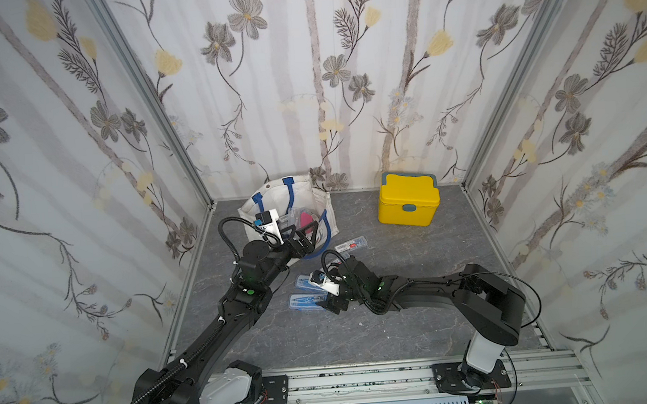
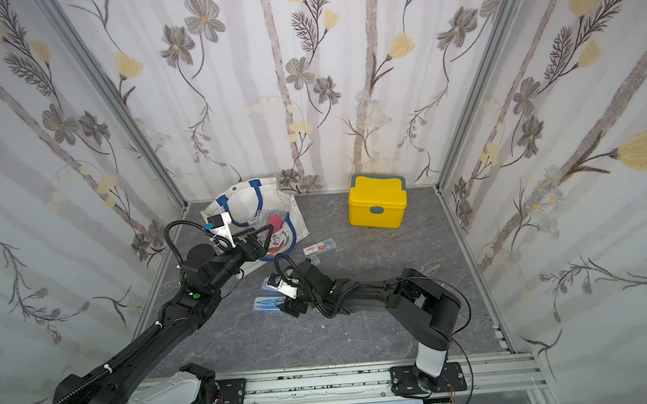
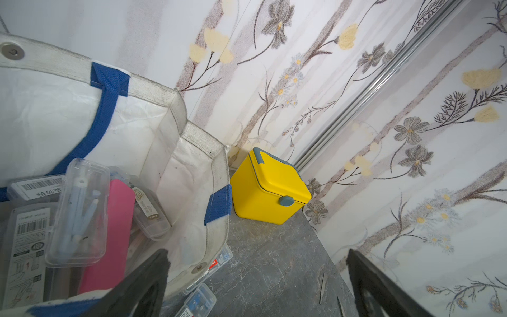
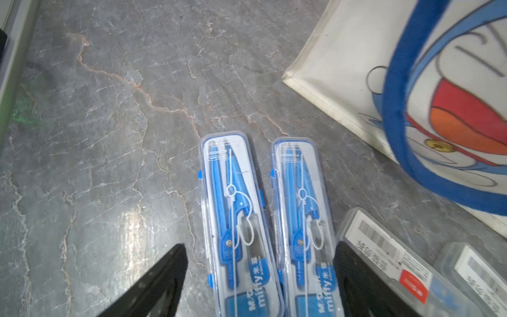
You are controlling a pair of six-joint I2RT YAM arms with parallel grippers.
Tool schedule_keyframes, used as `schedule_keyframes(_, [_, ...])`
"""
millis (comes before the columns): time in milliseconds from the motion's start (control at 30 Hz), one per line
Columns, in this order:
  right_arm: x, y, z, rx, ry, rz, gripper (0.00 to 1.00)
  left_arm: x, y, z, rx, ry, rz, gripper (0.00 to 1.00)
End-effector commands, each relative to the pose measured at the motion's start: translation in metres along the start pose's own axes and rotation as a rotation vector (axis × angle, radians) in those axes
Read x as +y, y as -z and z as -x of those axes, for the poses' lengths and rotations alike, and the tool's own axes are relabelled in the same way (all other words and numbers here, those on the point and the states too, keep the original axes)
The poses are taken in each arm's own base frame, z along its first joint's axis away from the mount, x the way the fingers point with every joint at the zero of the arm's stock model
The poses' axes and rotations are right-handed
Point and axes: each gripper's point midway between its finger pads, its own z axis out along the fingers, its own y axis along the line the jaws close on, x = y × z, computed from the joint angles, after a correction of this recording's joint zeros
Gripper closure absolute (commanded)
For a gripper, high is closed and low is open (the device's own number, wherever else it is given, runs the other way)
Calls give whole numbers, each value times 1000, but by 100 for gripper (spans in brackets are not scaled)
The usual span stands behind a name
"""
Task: Put the compass set into the canvas bag
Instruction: Pick up the compass set at the center of the board.
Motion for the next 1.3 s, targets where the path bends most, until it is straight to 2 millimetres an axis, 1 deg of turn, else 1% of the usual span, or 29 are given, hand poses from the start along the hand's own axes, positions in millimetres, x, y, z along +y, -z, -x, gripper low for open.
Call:
schedule_keyframes(0, [5,-7,-3,12,20,18,19,0,4,14,-72,7,12,0])
schedule_keyframes(200, [8,-18,-14,35,18,38,20,3,7,18,-92,2,37,0])
schedule_keyframes(300, [12,-24,-19,53,19,56,21,5,7,16,-84,1,43,0])
schedule_keyframes(367, [14,-28,-22,64,21,73,24,6,7,15,-81,0,46,0])
schedule_keyframes(500, [16,-33,-27,79,18,84,25,8,6,13,-76,-4,55,0])
schedule_keyframes(600, [17,-35,-31,93,18,93,25,8,6,13,-73,-4,53,0])
schedule_keyframes(800, [28,-38,-42,127,20,149,25,9,6,12,-72,-7,58,0])
schedule_keyframes(867, [32,-37,-47,132,25,170,26,9,6,12,-70,-7,58,0])
schedule_keyframes(967, [40,-31,-46,112,37,203,26,9,6,12,-70,-8,60,0])
schedule_keyframes(1100, [39,-30,-44,105,37,200,28,10,6,11,-71,-8,61,0])
schedule_keyframes(1267, [27,-40,-48,164,12,152,32,10,6,11,-69,-10,63,0])
